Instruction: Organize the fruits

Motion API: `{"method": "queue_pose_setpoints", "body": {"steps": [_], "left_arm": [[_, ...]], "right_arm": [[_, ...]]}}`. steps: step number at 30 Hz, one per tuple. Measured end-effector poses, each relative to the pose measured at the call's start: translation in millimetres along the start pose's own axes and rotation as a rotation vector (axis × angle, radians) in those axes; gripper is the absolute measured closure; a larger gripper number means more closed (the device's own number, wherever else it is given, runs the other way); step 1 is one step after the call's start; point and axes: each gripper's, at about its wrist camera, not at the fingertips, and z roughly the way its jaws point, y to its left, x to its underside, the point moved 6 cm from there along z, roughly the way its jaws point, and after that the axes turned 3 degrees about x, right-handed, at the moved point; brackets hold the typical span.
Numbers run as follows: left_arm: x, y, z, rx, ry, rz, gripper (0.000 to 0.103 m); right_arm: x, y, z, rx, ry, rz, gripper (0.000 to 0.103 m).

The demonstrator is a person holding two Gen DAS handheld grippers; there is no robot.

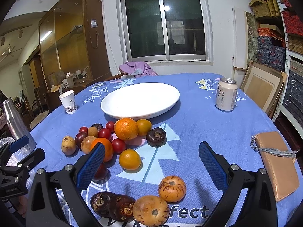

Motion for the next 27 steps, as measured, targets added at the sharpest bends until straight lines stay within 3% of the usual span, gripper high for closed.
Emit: {"method": "queue_pose_setpoints", "body": {"steps": [27], "left_arm": [[-1.3, 3.2, -2.2, -0.013, -0.001, 0.003, 0.004]], "right_arm": [[0.2, -0.4, 0.0, -0.001, -0.002, 0.001, 0.003]]}}
